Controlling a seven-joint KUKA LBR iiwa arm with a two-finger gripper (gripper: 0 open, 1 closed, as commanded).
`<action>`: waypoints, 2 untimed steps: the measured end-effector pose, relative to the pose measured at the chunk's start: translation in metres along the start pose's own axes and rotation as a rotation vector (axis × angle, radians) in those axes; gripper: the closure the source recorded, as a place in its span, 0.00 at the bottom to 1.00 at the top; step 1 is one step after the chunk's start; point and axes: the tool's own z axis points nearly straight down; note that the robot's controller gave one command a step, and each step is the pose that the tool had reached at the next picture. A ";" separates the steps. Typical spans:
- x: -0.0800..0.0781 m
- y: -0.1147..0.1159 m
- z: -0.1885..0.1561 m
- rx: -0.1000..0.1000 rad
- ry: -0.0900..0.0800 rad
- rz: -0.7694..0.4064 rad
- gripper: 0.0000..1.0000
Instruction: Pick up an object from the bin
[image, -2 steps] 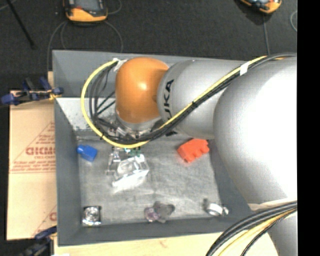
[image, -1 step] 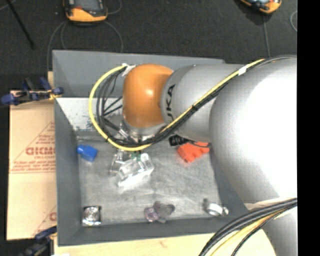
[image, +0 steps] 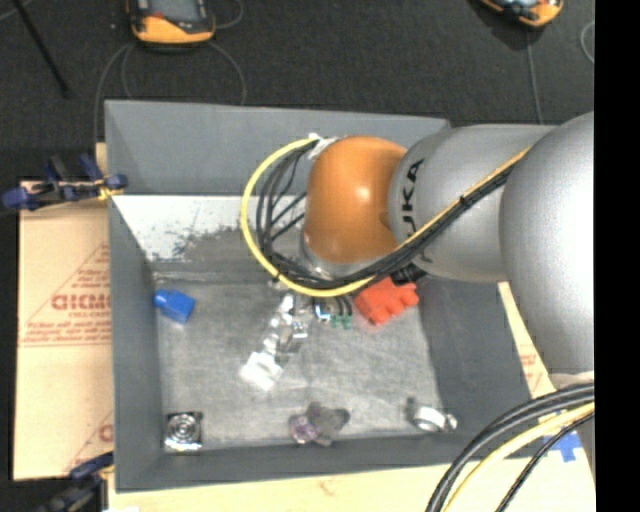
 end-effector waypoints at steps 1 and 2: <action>-0.009 -0.008 0.009 -0.013 -0.011 0.037 0.00; -0.012 -0.011 0.011 -0.015 -0.015 0.045 0.00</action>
Offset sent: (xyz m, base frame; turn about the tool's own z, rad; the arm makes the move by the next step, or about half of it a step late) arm 0.0120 -0.0509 -0.0629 0.1016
